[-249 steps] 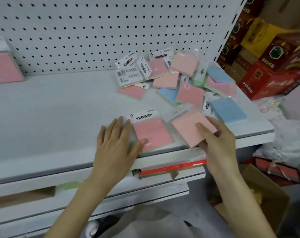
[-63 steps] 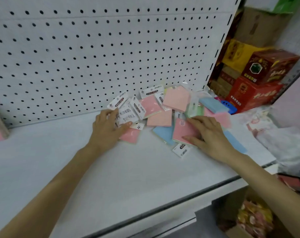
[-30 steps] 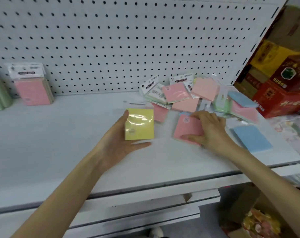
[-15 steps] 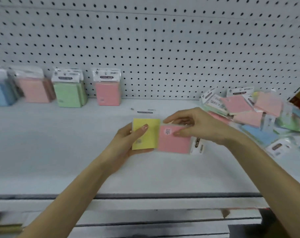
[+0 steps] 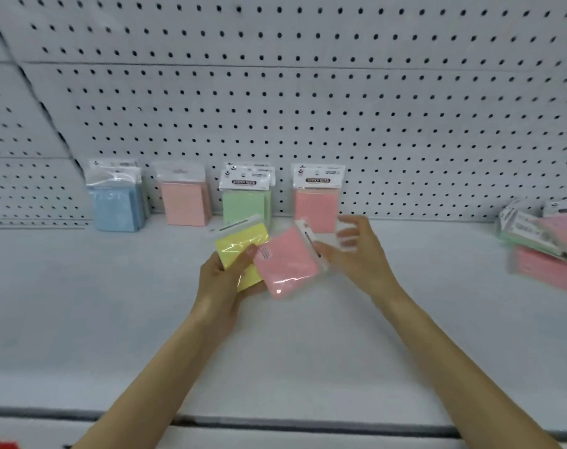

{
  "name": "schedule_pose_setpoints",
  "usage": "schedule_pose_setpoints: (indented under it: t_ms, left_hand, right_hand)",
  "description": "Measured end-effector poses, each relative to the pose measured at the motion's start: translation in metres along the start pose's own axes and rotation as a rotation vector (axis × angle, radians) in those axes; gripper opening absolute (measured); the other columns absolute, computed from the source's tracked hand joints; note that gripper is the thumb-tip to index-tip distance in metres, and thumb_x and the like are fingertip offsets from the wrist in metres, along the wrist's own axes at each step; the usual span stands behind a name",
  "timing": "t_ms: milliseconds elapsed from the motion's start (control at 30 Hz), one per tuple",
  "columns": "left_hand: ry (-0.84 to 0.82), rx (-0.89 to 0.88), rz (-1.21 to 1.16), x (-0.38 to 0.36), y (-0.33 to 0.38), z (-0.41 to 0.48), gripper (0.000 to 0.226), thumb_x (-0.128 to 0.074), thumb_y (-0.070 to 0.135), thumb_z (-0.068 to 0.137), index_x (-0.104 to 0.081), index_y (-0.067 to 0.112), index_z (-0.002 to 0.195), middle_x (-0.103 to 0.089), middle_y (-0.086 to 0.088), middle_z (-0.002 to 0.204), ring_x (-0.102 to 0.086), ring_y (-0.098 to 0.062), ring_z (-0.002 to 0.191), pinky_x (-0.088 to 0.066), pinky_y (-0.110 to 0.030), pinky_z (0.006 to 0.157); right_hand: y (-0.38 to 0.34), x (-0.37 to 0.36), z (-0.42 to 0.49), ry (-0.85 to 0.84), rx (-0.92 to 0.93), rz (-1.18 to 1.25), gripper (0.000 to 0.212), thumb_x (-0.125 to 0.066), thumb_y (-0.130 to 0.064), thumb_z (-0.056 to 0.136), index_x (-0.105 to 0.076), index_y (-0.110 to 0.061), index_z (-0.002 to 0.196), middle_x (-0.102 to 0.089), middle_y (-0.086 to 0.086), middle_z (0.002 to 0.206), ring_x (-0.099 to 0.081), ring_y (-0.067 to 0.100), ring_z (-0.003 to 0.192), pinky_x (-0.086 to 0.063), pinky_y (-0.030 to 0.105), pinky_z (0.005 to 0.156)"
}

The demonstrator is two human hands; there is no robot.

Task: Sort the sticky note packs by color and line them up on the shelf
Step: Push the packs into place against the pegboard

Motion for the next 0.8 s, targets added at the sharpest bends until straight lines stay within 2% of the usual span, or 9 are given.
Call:
schedule_pose_setpoints:
  t_ms: [67, 167, 233, 333, 400, 467, 600, 700, 800]
  left_hand:
    - [0.028, -0.01, -0.048, 0.008, 0.003, 0.01, 0.025, -0.063, 0.018, 0.088, -0.065, 0.004, 0.107, -0.073, -0.009, 0.099, -0.07, -0.021, 0.084, -0.058, -0.036, 0.064]
    - [0.047, -0.004, -0.146, 0.01, -0.001, 0.022, 0.03, -0.062, 0.016, 0.088, -0.062, 0.001, 0.114, -0.071, -0.012, 0.105, -0.069, -0.022, 0.085, -0.059, -0.039, 0.069]
    - [0.037, 0.013, -0.183, 0.011, -0.006, 0.029, 0.031, -0.063, 0.016, 0.087, -0.062, 0.002, 0.114, -0.07, -0.013, 0.107, -0.067, -0.026, 0.09, -0.059, -0.04, 0.07]
    - [-0.058, -0.004, -0.178, 0.005, -0.004, 0.041, 0.031, -0.064, 0.011, 0.085, -0.061, 0.007, 0.115, -0.07, -0.011, 0.109, -0.066, -0.03, 0.1, -0.058, -0.044, 0.073]
    - [-0.11, -0.008, -0.173, 0.002, -0.002, 0.048, 0.037, -0.066, 0.008, 0.078, -0.059, 0.012, 0.115, -0.07, -0.009, 0.109, -0.065, -0.03, 0.102, -0.055, -0.052, 0.08]
    - [-0.131, -0.002, -0.172, 0.002, -0.003, 0.055, 0.032, -0.066, 0.009, 0.078, -0.06, 0.017, 0.108, -0.07, -0.003, 0.105, -0.064, -0.028, 0.104, -0.053, -0.052, 0.087]
    - [-0.161, -0.056, -0.116, -0.002, 0.002, 0.064, 0.028, -0.057, 0.004, 0.089, -0.056, 0.023, 0.11, -0.07, 0.01, 0.101, -0.065, -0.014, 0.099, -0.056, -0.035, 0.083]
    - [-0.177, -0.101, -0.094, -0.004, 0.008, 0.068, 0.038, -0.055, -0.002, 0.088, -0.052, 0.027, 0.113, -0.071, 0.016, 0.097, -0.067, -0.007, 0.092, -0.057, -0.03, 0.079]
    - [-0.19, -0.139, -0.07, -0.004, 0.009, 0.069, 0.048, -0.055, -0.004, 0.088, -0.049, 0.031, 0.119, -0.07, 0.016, 0.104, -0.066, -0.007, 0.098, -0.056, -0.033, 0.084]
  right_hand:
    - [0.017, -0.034, -0.011, -0.134, -0.194, 0.197, 0.057, -0.078, -0.038, 0.073, -0.048, -0.021, 0.119, -0.063, 0.002, 0.103, -0.064, 0.01, 0.082, -0.052, 0.021, 0.075]
    - [0.023, -0.07, -0.016, -0.249, -0.329, 0.493, 0.042, -0.073, -0.026, 0.079, -0.057, -0.004, 0.11, -0.071, 0.01, 0.092, -0.069, 0.017, 0.077, -0.057, 0.029, 0.075]
    - [0.023, -0.081, -0.016, -0.261, -0.399, 0.691, 0.035, -0.071, -0.017, 0.081, -0.059, 0.002, 0.108, -0.072, 0.011, 0.089, -0.069, 0.02, 0.078, -0.058, 0.031, 0.077]
    - [0.022, -0.079, -0.008, -0.183, -0.392, 0.813, 0.041, -0.071, -0.009, 0.079, -0.058, 0.004, 0.115, -0.07, 0.016, 0.104, -0.067, 0.024, 0.088, -0.057, 0.034, 0.083]
    - [0.018, -0.063, 0.004, -0.068, -0.317, 0.792, 0.024, -0.07, -0.006, 0.079, -0.063, -0.004, 0.102, -0.069, 0.014, 0.1, -0.066, 0.023, 0.083, -0.056, 0.031, 0.076]
    - [0.008, -0.038, 0.016, 0.051, -0.193, 0.684, 0.016, -0.068, -0.005, 0.081, -0.063, -0.012, 0.095, -0.067, 0.009, 0.094, -0.063, 0.019, 0.079, -0.052, 0.027, 0.067]
    - [-0.013, 0.006, 0.038, 0.181, 0.104, 0.223, 0.029, -0.065, -0.007, 0.085, -0.06, -0.029, 0.104, -0.064, -0.004, 0.092, -0.055, 0.005, 0.073, -0.046, 0.015, 0.063]
    - [-0.012, 0.014, 0.051, 0.167, 0.156, 0.137, 0.033, -0.063, -0.008, 0.087, -0.055, -0.031, 0.108, -0.061, -0.004, 0.091, -0.054, 0.007, 0.073, -0.045, 0.012, 0.062]
    - [-0.007, 0.017, 0.061, 0.198, 0.195, 0.091, 0.037, -0.065, -0.006, 0.085, -0.051, -0.031, 0.107, -0.061, 0.0, 0.091, -0.055, 0.007, 0.076, -0.045, 0.013, 0.066]
Point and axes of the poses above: each hand's wrist, its own z-axis towards the middle knuckle, its own x-axis out of the back of the hand, y = z × x, the point moved 10 cm from there along z, towards the middle knuckle
